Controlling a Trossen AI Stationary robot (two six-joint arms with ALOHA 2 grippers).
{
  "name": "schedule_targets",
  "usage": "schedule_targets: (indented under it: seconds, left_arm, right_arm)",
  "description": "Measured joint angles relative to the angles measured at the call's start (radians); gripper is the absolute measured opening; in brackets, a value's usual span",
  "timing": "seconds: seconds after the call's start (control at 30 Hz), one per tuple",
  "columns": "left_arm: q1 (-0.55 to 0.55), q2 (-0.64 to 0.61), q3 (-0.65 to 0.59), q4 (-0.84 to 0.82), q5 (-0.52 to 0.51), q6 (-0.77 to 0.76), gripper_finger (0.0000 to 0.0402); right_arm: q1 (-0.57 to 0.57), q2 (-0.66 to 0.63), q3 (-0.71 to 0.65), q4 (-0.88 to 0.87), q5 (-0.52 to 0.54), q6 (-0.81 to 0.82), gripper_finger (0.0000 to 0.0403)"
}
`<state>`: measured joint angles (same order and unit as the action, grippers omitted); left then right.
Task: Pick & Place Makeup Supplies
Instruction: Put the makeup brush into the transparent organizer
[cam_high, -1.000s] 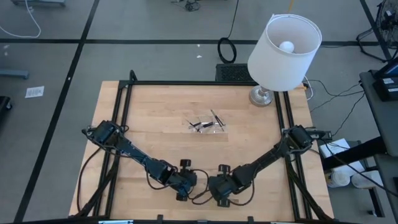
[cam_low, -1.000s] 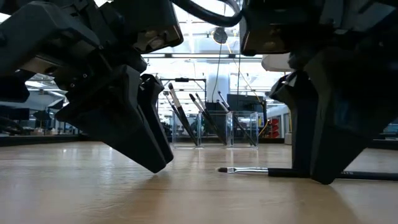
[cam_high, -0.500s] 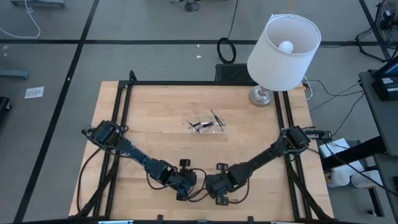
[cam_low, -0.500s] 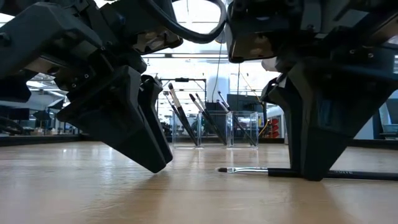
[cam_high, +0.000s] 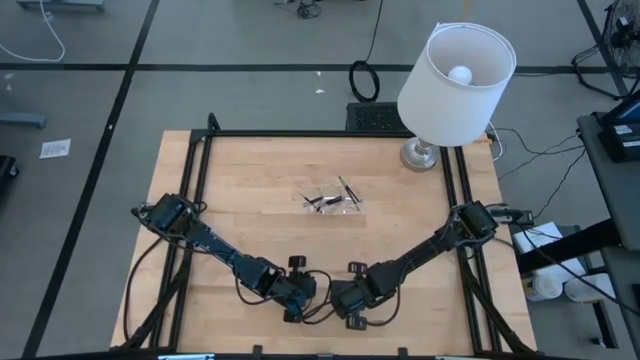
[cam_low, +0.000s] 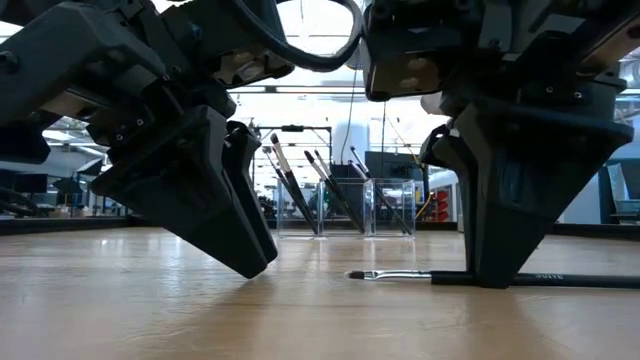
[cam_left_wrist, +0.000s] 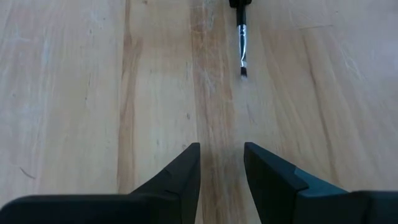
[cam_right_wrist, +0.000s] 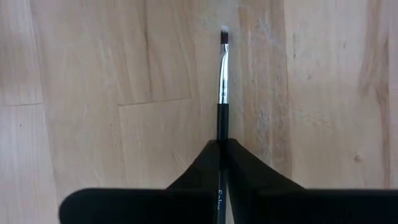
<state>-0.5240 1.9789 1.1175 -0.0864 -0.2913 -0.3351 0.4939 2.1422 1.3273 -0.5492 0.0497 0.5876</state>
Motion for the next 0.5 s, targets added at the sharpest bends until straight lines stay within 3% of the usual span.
schedule_targets:
  seconds: [0.3, 0.5]
  left_arm:
    - [0.000, 0.000, 0.000, 0.002, 0.000, 0.000, 0.0131]
    - [0.000, 0.000, 0.000, 0.002, 0.000, 0.000, 0.0131]
  right_arm:
    - [0.013, -0.159, -0.013, 0.021, 0.122, 0.001, 0.0001]
    - [0.008, -0.199, -0.014, 0.001, 0.154, -0.009, 0.0004]
